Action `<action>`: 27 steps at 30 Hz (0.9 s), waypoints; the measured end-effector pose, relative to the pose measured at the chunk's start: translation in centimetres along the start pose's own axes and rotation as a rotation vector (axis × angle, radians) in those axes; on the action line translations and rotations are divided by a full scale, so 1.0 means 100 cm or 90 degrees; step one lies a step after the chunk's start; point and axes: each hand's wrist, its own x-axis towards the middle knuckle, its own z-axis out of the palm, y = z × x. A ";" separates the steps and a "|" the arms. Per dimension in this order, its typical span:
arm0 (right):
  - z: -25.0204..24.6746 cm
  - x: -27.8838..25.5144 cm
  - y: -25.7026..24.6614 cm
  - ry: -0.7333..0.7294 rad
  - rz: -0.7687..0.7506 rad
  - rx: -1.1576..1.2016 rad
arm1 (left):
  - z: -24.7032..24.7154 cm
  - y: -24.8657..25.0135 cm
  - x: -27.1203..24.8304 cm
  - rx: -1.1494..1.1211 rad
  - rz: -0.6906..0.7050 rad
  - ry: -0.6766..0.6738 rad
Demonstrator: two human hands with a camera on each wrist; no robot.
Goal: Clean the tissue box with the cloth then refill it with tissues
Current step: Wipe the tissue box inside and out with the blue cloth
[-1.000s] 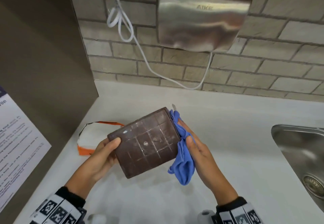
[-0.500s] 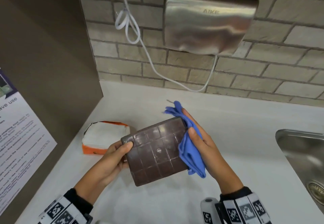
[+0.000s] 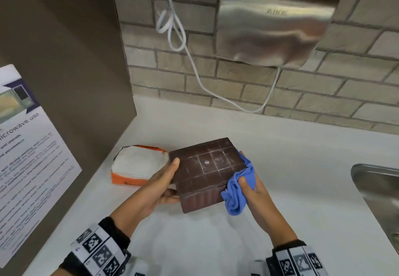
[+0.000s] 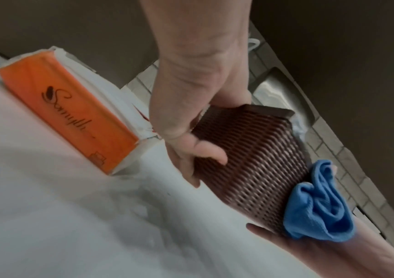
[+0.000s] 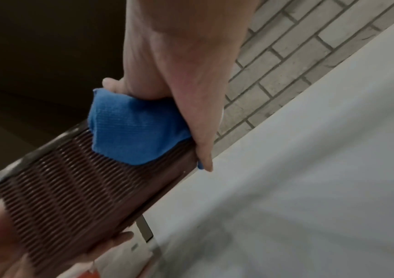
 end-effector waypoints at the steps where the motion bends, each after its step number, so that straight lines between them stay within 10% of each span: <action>1: 0.000 0.002 0.006 0.027 0.001 -0.004 | 0.000 0.000 0.000 0.034 0.018 -0.026; 7: 0.001 0.008 0.037 0.143 0.073 0.024 | -0.007 -0.019 0.013 0.090 0.080 -0.182; 14: -0.001 0.014 0.055 0.128 0.157 0.181 | -0.006 -0.038 0.032 0.203 0.124 -0.059; 27: 0.008 0.013 0.042 0.362 -0.015 -0.095 | -0.013 -0.037 0.051 0.358 0.207 -0.016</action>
